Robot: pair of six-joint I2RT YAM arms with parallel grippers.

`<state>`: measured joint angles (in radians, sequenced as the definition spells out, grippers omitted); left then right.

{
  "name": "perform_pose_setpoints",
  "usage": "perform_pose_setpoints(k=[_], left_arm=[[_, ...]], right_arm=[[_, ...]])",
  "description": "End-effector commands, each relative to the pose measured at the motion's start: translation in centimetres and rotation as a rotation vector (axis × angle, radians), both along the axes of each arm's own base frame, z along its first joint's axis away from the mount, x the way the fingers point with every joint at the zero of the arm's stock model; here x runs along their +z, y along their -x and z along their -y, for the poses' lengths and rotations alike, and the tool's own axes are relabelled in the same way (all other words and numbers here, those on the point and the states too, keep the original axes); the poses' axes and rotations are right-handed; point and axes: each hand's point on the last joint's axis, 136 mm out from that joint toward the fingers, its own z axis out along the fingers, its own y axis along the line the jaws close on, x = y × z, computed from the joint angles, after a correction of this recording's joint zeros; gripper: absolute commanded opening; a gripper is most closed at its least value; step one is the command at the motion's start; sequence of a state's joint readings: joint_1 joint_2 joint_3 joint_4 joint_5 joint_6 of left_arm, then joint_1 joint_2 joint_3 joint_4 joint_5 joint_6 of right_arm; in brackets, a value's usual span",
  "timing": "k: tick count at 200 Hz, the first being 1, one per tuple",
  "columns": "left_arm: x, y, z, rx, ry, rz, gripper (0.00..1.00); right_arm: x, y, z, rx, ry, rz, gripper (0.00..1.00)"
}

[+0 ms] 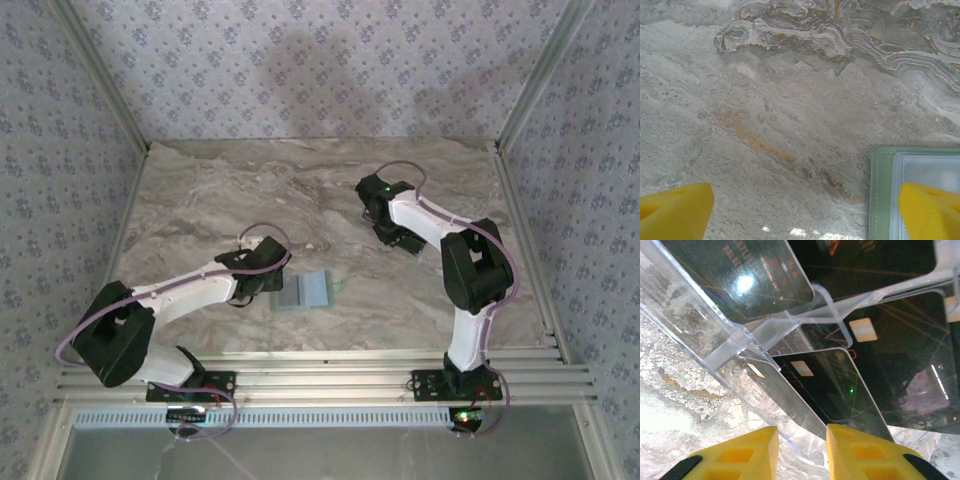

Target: Put the credit cards into the card holder

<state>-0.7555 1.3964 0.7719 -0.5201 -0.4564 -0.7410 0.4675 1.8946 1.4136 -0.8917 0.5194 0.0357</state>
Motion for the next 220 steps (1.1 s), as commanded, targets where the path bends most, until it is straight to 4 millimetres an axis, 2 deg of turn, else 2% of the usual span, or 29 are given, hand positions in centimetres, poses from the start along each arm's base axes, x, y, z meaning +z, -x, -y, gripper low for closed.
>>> perform_pose_setpoints(k=[1,45,111,184,220], left_arm=[[0.6,-0.6,0.9,-0.023,0.007,0.013,0.95],[0.6,-0.6,0.8,-0.026,0.003,0.015,0.95],[0.6,-0.6,0.7,-0.024,0.003,0.016,0.95],[0.9,-0.6,0.8,-0.026,0.004,0.019,0.95],[1.1,-0.8,1.0,-0.032,0.006,0.023,0.95]], right_arm=[[1.0,-0.5,0.9,0.019,0.083,0.008,0.33],[-0.5,-0.5,1.4,0.014,0.105,-0.022,0.33],[-2.3,0.1,1.0,0.012,0.075,-0.072,0.32],[-2.6,0.6,0.6,0.019,0.04,-0.101,0.2],[-2.5,0.7,0.2,0.031,0.01,-0.111,0.18]])
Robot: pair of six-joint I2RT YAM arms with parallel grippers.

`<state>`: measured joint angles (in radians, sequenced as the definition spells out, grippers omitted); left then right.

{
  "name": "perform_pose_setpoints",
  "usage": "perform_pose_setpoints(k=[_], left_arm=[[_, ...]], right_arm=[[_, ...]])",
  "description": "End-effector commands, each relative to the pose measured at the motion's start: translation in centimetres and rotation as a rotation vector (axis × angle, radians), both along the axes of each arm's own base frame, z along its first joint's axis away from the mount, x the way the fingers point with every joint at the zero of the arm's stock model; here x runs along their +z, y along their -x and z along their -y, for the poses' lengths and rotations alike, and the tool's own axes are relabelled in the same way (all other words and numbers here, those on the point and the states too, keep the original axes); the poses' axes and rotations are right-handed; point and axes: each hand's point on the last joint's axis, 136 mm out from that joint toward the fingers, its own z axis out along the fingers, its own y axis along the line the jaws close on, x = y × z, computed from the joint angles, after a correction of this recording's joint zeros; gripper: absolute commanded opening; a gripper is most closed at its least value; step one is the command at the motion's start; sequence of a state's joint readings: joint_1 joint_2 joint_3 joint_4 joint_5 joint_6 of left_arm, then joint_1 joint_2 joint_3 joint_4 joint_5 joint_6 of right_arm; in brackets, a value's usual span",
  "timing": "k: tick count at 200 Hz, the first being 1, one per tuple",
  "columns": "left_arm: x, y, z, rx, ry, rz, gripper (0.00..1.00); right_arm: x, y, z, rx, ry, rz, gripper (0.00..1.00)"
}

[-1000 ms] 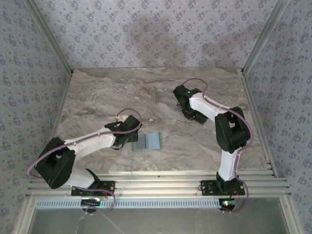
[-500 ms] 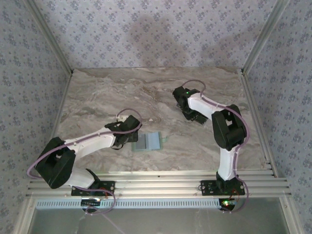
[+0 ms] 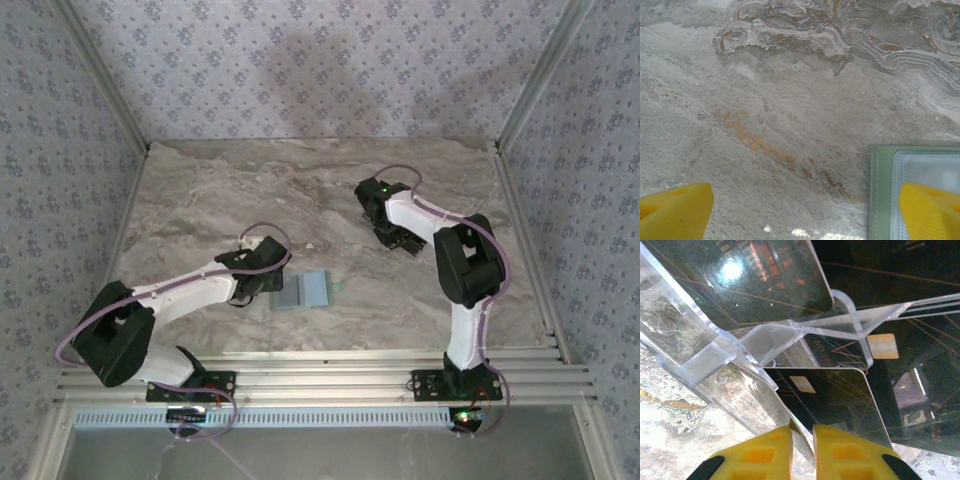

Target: Put the credit cards into the card holder

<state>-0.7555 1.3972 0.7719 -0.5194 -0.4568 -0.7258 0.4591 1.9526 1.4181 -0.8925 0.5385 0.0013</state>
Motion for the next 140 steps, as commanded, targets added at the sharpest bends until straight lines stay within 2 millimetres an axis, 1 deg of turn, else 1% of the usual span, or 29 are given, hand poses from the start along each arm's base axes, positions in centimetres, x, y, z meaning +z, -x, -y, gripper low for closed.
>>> perform_pose_setpoints(k=[1,14,48,85,92,100,124,131,140], left_arm=[[1.1,-0.8,1.0,-0.019,0.014,0.024,0.95],[1.2,-0.9,1.0,-0.022,0.014,0.025,0.95],[1.4,-1.0,1.2,-0.03,0.016,0.028,0.95],[1.4,-1.0,1.3,-0.034,0.016,0.026,0.95],[1.3,-0.9,1.2,-0.033,0.016,0.024,0.95],[1.3,-0.9,1.3,-0.034,0.015,0.024,0.95],[1.3,-1.0,1.3,-0.036,0.013,0.021,0.95],[1.4,-1.0,1.3,-0.036,0.012,0.022,0.95],[1.4,-1.0,1.2,-0.036,0.008,0.023,0.95]], right_arm=[[-0.7,0.7,-0.5,0.009,-0.043,-0.058,0.18],[-0.7,0.8,-0.7,0.018,-0.058,-0.067,0.17],[-0.1,1.0,-2.2,0.079,-0.112,-0.097,0.15],[0.5,1.7,-3.2,0.112,-0.152,-0.144,0.09],[0.7,1.7,-3.4,0.117,-0.155,-0.145,0.06],[0.8,1.8,-3.6,0.124,-0.158,-0.15,0.06],[1.5,1.8,-4.0,0.137,-0.154,-0.144,0.02],[1.8,1.8,-4.0,0.142,-0.149,-0.138,0.0],[2.4,1.7,-4.2,0.145,-0.149,-0.127,0.0]])
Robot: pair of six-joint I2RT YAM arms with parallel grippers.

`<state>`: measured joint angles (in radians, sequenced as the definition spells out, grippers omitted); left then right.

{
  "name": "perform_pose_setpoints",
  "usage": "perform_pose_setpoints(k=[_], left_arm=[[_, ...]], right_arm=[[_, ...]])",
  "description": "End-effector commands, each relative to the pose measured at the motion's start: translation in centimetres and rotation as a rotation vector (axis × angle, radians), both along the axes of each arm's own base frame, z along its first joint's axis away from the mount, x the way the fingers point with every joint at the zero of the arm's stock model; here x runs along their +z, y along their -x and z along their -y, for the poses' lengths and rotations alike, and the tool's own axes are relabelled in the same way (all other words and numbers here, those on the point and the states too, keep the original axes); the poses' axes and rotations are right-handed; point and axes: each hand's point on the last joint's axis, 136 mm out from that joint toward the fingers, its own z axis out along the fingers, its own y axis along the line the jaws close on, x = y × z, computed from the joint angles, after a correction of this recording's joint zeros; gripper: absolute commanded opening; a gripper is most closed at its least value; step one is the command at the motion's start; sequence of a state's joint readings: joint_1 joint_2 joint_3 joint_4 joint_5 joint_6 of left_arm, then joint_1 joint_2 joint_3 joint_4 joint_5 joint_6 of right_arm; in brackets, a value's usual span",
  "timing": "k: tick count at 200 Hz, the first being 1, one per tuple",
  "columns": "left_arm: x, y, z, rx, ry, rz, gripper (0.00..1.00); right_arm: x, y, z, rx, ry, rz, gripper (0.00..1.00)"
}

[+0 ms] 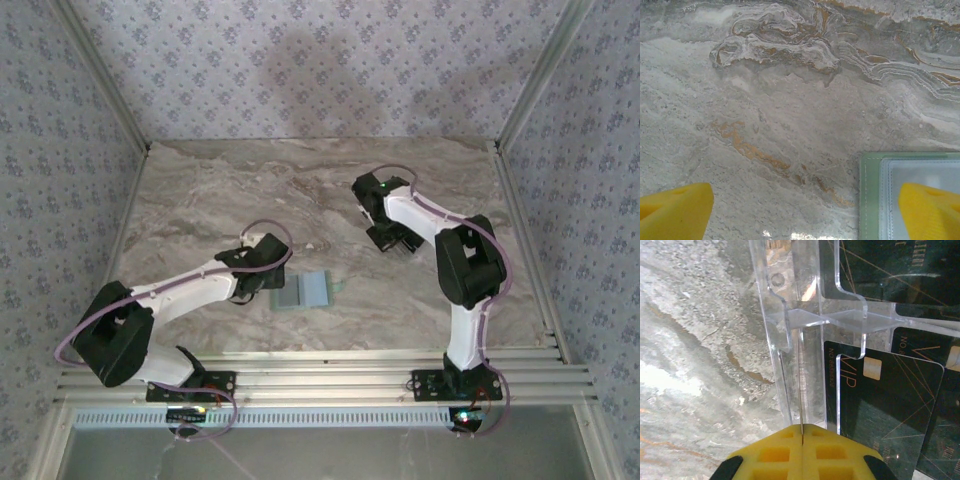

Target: Put the credit cards into the card holder

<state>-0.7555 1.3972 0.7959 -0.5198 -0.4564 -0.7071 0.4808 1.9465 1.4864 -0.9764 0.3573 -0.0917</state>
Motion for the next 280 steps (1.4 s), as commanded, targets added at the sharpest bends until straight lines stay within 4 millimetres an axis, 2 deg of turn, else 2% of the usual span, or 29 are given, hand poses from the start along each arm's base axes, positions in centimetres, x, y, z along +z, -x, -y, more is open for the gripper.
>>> perform_pose_setpoints(k=[1,45,85,109,134,159,160,162,185,226,280], left_arm=[[0.7,-0.4,0.7,-0.02,0.001,0.008,0.95],[0.9,-0.3,0.4,-0.017,-0.013,0.006,0.95],[1.0,0.0,0.3,-0.025,-0.016,0.0,0.95],[0.5,0.4,0.6,-0.048,-0.016,-0.022,0.95],[-0.1,1.2,1.5,-0.087,-0.028,-0.042,0.95],[-0.9,1.8,2.0,-0.096,-0.05,-0.057,0.95],[-1.0,1.8,1.9,-0.095,-0.05,-0.057,0.95],[-1.0,1.8,2.0,-0.095,-0.051,-0.059,0.95],[-1.9,2.1,1.9,-0.084,-0.067,-0.067,0.95],[-3.0,2.4,1.4,-0.057,-0.114,-0.081,0.95],[-4.1,3.4,-0.1,0.001,-0.153,-0.109,0.95]], right_arm=[[2.0,0.4,-0.8,0.03,-0.016,0.0,0.0],[6.3,0.1,-1.9,0.04,-0.059,0.097,0.0],[10.2,0.8,-3.7,0.044,-0.153,0.187,0.0],[12.3,1.8,-6.1,0.013,-0.322,0.24,0.0],[13.2,3.7,-9.4,-0.036,-0.607,0.248,0.0],[12.5,6.5,-12.6,-0.108,-0.932,0.167,0.0],[12.9,6.3,-12.9,-0.102,-0.955,0.181,0.0],[12.3,6.3,-13.0,-0.115,-0.972,0.179,0.0],[10.8,8.4,-15.3,-0.186,-1.196,0.086,0.0],[7.1,10.9,-17.8,-0.225,-1.263,-0.021,0.0],[4.5,11.6,-19.4,-0.249,-1.292,-0.062,0.0]])
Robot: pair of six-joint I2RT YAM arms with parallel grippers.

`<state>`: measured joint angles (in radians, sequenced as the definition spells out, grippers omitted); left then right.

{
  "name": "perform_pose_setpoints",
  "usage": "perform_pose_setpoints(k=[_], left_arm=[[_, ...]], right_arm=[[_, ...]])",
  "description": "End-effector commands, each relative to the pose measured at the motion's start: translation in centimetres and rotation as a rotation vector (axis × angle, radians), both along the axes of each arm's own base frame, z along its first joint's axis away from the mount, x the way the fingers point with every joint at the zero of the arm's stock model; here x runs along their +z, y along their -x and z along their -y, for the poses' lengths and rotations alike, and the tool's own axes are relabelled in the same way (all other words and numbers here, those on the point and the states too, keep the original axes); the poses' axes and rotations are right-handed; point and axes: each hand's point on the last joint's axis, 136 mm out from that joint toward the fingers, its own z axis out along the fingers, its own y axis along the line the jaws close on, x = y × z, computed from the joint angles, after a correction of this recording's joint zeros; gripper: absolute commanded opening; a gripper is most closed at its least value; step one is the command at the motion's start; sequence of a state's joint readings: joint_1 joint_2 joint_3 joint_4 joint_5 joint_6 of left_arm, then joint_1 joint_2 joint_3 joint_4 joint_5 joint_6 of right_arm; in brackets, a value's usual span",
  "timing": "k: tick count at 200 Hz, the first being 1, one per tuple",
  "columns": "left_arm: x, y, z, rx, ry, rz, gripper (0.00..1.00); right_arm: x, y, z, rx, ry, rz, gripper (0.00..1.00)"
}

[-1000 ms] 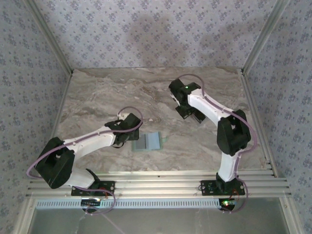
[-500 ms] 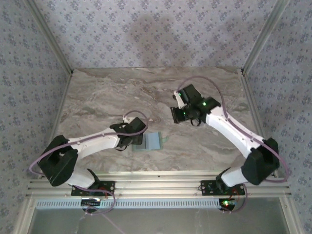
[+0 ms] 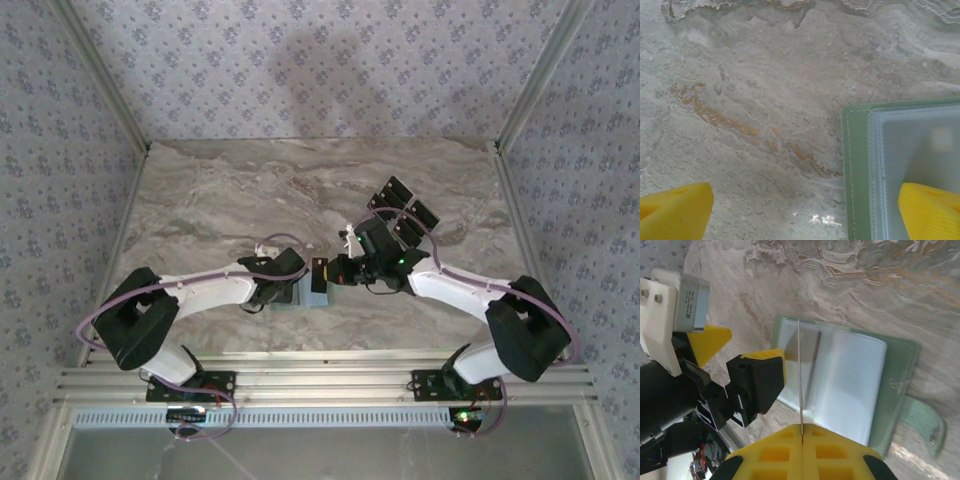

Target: Put the credit cards into the card holder

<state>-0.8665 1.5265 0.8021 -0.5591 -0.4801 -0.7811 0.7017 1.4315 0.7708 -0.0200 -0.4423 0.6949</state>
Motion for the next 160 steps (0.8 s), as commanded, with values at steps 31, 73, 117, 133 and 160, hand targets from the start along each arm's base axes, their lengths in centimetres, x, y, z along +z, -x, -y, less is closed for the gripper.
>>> perform_pose_setpoints(k=[31,73,117,133,160], left_arm=[[-1.2,1.4,-2.0,0.057,-0.067,-0.026,0.95],[-1.4,1.7,-2.1,0.062,-0.068,-0.025,0.95],[-1.6,1.9,-2.2,0.064,-0.068,-0.024,0.95],[-1.6,1.9,-2.2,0.066,-0.068,-0.022,0.95],[-1.7,2.1,-2.2,0.067,-0.066,-0.022,0.95]], right_arm=[[-1.0,-0.1,-1.9,-0.003,-0.095,-0.03,0.0],[-2.4,0.1,-2.4,0.008,-0.107,-0.048,0.0],[-3.7,0.3,-2.7,0.004,-0.124,-0.079,0.0],[-4.1,0.4,-2.7,0.002,-0.129,-0.09,0.0],[-4.5,0.5,-2.9,-0.001,-0.14,-0.103,0.0]])
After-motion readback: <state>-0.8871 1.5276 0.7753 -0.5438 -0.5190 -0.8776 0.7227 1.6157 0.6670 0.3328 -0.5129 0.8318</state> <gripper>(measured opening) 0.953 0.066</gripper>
